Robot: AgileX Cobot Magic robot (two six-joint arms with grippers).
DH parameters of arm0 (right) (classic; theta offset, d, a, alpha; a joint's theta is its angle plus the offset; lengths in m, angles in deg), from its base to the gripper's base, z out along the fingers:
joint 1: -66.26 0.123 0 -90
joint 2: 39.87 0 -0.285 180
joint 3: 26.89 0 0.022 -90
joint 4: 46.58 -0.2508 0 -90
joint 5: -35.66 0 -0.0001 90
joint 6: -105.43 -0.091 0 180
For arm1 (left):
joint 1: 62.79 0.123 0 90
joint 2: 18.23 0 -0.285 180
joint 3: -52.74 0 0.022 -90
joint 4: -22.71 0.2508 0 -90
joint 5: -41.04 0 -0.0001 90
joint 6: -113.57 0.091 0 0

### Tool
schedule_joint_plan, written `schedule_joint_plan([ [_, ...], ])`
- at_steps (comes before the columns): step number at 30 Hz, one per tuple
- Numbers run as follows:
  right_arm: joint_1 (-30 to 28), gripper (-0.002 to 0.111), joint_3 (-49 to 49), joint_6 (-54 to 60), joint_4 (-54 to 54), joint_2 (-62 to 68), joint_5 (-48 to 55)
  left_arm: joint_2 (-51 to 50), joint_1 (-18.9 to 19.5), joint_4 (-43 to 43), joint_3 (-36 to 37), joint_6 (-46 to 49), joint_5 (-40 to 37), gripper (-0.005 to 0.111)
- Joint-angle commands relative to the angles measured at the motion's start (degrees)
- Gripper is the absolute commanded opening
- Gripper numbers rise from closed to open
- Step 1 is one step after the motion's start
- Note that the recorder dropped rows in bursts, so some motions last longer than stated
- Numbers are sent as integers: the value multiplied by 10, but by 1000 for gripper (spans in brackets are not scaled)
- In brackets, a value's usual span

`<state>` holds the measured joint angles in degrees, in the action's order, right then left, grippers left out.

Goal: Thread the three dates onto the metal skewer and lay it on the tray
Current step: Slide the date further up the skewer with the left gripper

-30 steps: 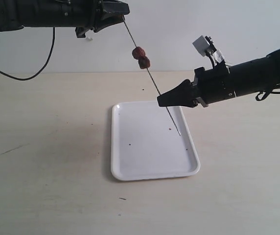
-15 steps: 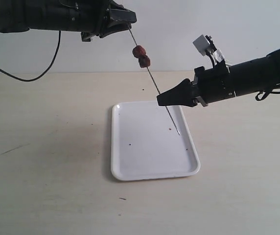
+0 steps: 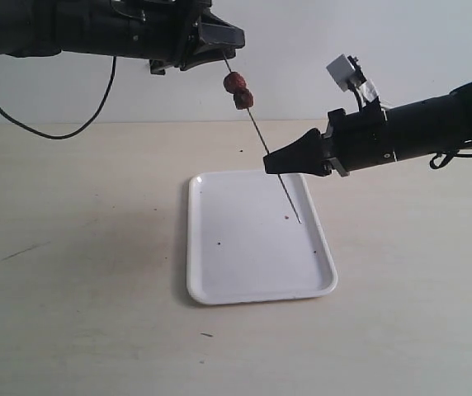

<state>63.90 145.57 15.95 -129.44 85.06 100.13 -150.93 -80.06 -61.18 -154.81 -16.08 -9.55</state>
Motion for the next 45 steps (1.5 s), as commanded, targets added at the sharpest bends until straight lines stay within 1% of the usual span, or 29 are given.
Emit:
schedule_joint_plan([
  [1, 1, 0, 0, 3, -11, -4, 7, 2, 3, -26, 2, 4, -1, 37],
  [2, 1, 0, 0, 3, -12, -4, 7, 2, 3, -31, 2, 6, -1, 43],
  [3, 1, 0, 0, 4, -16, -4, 7, 2, 4, -38, 2, 8, -2, 53],
  [4, 1, 0, 0, 4, -16, -4, 7, 2, 7, -38, 2, 8, -2, 58],
  [6, 1, 0, 0, 9, -21, -4, 7, 2, 7, -38, 2, 8, -2, 64],
  [12, 1, 0, 0, 9, -21, -4, 7, 2, 13, -51, 2, 9, -1, 64],
  [18, 1, 0, 0, 9, -8, -4, 16, 2, 36, -87, 2, 15, 3, 64],
  [22, 1, 0, 0, 4, 4, -4, 16, 2, 42, -90, 2, 16, 5, 64],
  [26, 1, 0, 0, -8, 24, -4, 16, 2, 40, -89, 2, 19, 17, 60],
  [30, 1, 0, 0, -8, 23, -4, 15, 2, 39, -89, 2, 19, 9, 51],
  [34, 1, 0, 0, -8, 16, -4, 15, 2, 39, -89, 2, 19, -10, 50],
  [38, 1, 0, 0, -8, 18, -4, 15, 2, 39, -89, 2, 15, -11, 48],
  [41, 1, 0, 0, -8, 22, -4, 15, 2, 38, -89, 2, 15, -12, 39],
  [45, 1, 0, 0, -10, 26, -4, 15, 2, 34, -88, 2, 15, -12, 22],
])
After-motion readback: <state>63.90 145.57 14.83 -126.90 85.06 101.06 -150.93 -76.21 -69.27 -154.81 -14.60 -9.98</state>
